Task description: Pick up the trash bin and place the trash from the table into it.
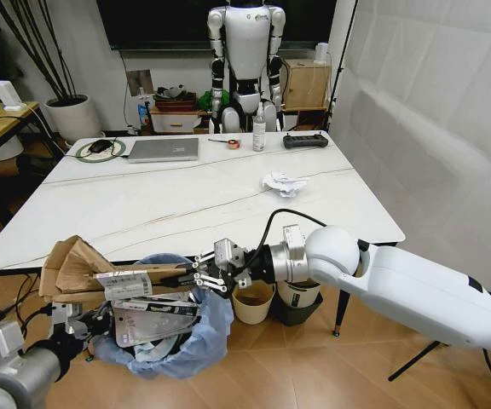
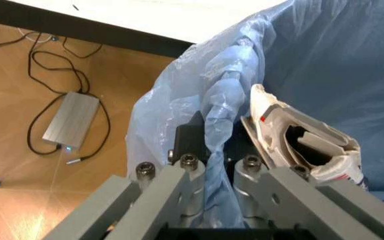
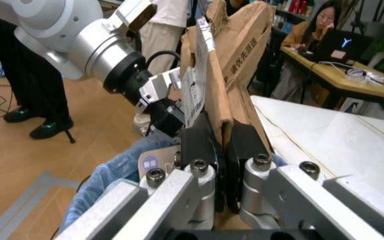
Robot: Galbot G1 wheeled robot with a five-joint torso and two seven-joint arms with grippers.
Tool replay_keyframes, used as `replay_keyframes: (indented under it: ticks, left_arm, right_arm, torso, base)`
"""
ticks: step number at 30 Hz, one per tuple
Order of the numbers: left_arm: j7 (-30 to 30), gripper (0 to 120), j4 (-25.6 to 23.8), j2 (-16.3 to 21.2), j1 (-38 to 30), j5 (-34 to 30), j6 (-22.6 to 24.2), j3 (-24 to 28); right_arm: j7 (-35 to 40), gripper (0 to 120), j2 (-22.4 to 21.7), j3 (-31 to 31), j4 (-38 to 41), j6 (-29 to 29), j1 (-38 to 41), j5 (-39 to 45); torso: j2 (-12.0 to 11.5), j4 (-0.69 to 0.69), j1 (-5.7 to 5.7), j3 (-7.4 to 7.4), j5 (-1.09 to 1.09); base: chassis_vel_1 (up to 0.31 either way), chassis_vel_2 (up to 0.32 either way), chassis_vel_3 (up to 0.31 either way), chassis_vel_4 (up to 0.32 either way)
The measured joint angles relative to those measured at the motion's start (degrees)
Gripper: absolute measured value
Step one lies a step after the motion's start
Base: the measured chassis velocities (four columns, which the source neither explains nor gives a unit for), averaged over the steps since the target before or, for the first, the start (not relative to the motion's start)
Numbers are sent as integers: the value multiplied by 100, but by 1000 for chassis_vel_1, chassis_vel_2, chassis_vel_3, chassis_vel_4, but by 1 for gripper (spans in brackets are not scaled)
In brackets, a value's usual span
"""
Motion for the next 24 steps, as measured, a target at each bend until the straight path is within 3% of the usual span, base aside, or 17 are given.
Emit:
replay_keyframes:
  ticks: [3, 12, 22, 24]
  left_arm:
    - [1, 0, -7, 6, 6, 0, 2, -12]
    - [4, 0, -23, 13, 16, -5, 5, -28]
    - [7, 0, -39, -1, 32, -10, 6, -53]
    - [7, 0, -40, -12, 32, -9, 7, -53]
  right_arm:
    - [-11, 0, -11, 8, 0, 26, -10, 0]
    - [-65, 29, -64, 65, 21, 89, -92, -19]
    - [-72, 69, -93, 130, 59, 109, -176, -25]
    - [-72, 71, -91, 152, 59, 110, -181, -20]
  torso:
    - [0, 0, 0, 0, 0]
    - [0, 0, 0, 0, 0]
    - [0, 0, 0, 0, 0]
    - [0, 0, 0, 0, 0]
  base:
    - [0, 0, 0, 0]
    - [0, 0, 0, 0]
    - [0, 0, 0, 0]
    - [0, 0, 0, 0]
